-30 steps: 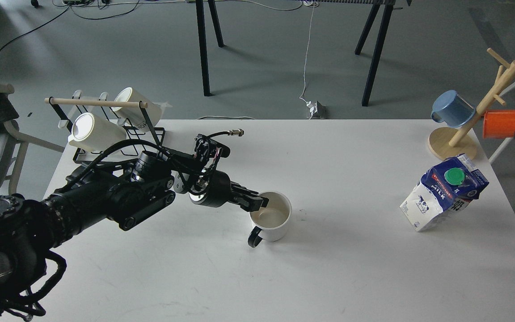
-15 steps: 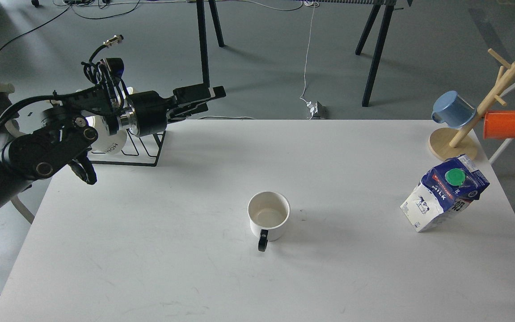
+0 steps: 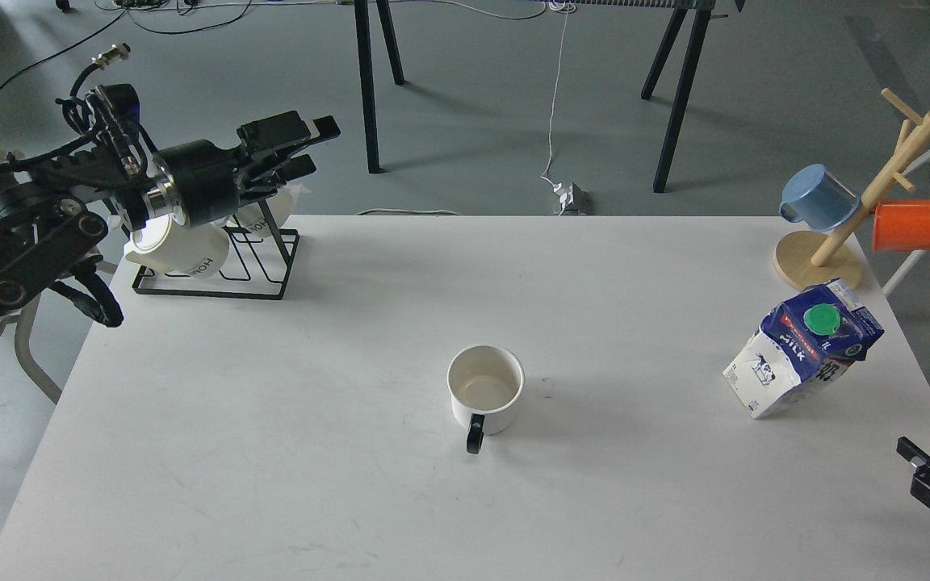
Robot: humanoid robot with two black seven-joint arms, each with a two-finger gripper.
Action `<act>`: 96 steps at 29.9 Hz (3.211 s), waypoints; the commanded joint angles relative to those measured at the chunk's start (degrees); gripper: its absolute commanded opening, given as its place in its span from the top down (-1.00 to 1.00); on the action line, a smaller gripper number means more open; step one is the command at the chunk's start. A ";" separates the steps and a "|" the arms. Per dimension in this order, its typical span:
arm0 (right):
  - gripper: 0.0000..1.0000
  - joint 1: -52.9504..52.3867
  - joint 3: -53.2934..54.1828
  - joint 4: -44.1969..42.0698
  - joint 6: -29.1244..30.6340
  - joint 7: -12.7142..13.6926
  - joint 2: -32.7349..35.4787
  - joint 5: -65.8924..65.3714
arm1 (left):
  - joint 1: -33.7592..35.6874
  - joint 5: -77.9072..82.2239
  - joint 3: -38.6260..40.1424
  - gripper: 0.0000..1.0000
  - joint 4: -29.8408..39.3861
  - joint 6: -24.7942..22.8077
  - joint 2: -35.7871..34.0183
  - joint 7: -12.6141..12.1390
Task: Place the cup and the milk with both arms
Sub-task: 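Reach the right gripper to the milk carton and grasp it, then slide the milk carton with the right gripper next to the white mug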
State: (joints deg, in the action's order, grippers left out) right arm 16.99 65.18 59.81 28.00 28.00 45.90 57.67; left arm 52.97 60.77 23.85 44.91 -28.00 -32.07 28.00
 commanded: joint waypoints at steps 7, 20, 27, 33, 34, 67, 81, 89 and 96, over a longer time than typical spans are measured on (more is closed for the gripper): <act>-0.98 -6.61 -5.15 -0.92 0.00 0.00 -5.29 -4.40 | -0.93 -0.48 0.67 -0.89 0.00 0.00 -0.27 0.00; -0.98 -10.65 -4.01 -1.10 0.00 0.00 -6.17 -4.58 | -2.17 -0.48 0.67 -0.90 0.09 0.00 -1.76 0.00; -0.98 -16.54 -4.36 -4.79 0.00 0.00 -8.54 -4.67 | -2.96 -0.48 0.67 -0.91 0.09 0.00 -1.94 0.00; -0.98 -21.11 -5.24 -7.68 0.00 0.00 -11.44 -5.28 | -3.66 -0.48 0.67 -0.91 0.09 0.00 -2.82 0.00; -0.97 -21.90 -5.24 -8.30 0.00 0.00 -12.23 -6.07 | -3.66 -0.48 0.67 -0.91 0.09 0.00 -2.91 0.00; 0.27 -21.64 -9.37 6.73 0.00 0.00 -22.25 -22.59 | -6.21 -0.48 0.50 -0.93 0.09 0.00 -3.08 0.00; 0.26 -22.97 -11.31 5.32 0.00 0.00 -29.55 -27.69 | -7.18 -0.30 -0.12 -0.93 0.09 0.00 -3.00 0.00; 0.02 -23.14 -11.22 3.65 0.00 0.00 -31.05 -28.14 | -7.53 -0.30 -0.12 -0.93 0.09 0.00 -3.17 0.00; -0.98 -22.79 -10.87 4.87 0.00 0.00 -30.96 -27.96 | -7.61 -0.22 -0.12 -0.93 0.09 0.00 -3.17 0.00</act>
State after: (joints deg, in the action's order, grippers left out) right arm -6.05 54.02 63.73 28.00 28.00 14.87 29.53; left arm 45.39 60.47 23.73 44.96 -28.00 -35.22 28.00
